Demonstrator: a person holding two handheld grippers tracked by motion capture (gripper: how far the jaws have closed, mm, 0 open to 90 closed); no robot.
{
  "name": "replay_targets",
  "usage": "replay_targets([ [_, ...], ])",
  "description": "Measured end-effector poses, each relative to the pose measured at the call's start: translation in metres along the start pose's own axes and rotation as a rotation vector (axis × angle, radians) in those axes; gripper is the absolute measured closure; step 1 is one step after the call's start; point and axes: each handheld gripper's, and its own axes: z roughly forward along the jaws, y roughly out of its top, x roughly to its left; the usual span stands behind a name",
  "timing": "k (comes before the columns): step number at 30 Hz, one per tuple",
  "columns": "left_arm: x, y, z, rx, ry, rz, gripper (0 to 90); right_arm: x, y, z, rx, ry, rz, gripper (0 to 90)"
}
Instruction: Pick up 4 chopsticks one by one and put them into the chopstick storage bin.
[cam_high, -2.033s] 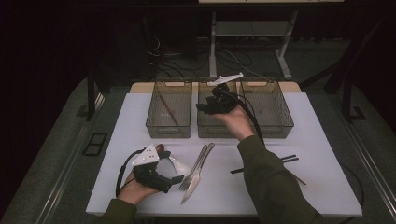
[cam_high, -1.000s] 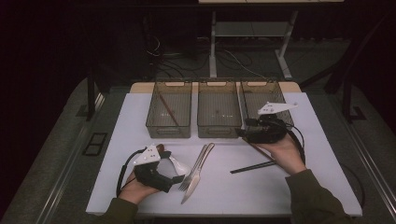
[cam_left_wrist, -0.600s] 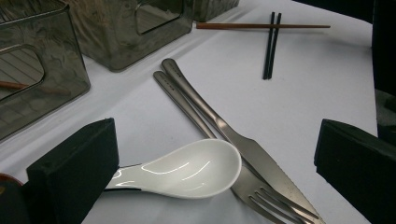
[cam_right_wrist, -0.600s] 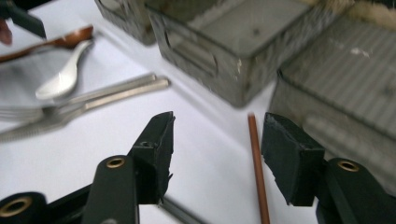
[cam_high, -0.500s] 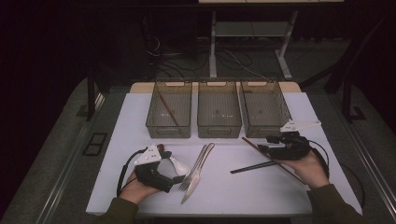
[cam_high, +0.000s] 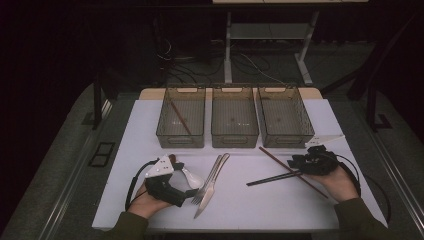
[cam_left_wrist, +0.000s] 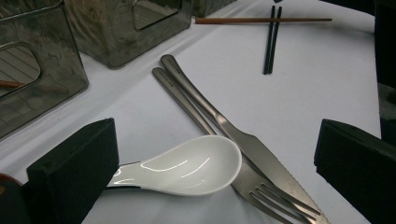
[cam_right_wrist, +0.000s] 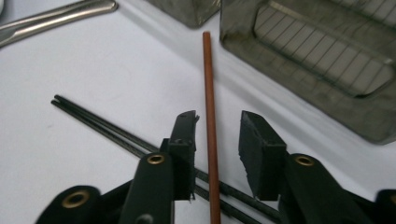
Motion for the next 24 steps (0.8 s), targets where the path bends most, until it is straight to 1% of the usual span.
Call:
replay_targets([
  [2, 0.000, 0.000, 0.000, 0.001, 0.000, 0.002, 0.0, -0.001, -0.002, 0.003, 0.019, 0.006, -0.002, 70.4],
  [5, 0.000, 0.000, 0.000, 0.001, 0.001, 0.004, 0.0, -0.002, -0.003, 0.008, 0.041, 0.004, -0.005, 71.6],
  [10, 0.000, 0.000, 0.000, 0.000, 0.003, 0.005, 0.0, -0.002, -0.004, 0.014, 0.059, 0.020, -0.008, 75.2],
  [13, 0.000, 0.000, -0.001, 0.000, 0.004, 0.005, 0.0, -0.001, -0.005, 0.018, 0.082, 0.018, -0.015, 76.6],
  [19, 0.000, 0.000, -0.001, 0.000, 0.004, 0.005, 0.0, 0.000, -0.005, 0.023, 0.096, 0.015, -0.020, 79.9],
  [24, 0.000, 0.000, -0.001, 0.000, 0.005, 0.004, 0.0, -0.001, -0.006, 0.023, 0.100, 0.016, -0.016, 80.4],
])
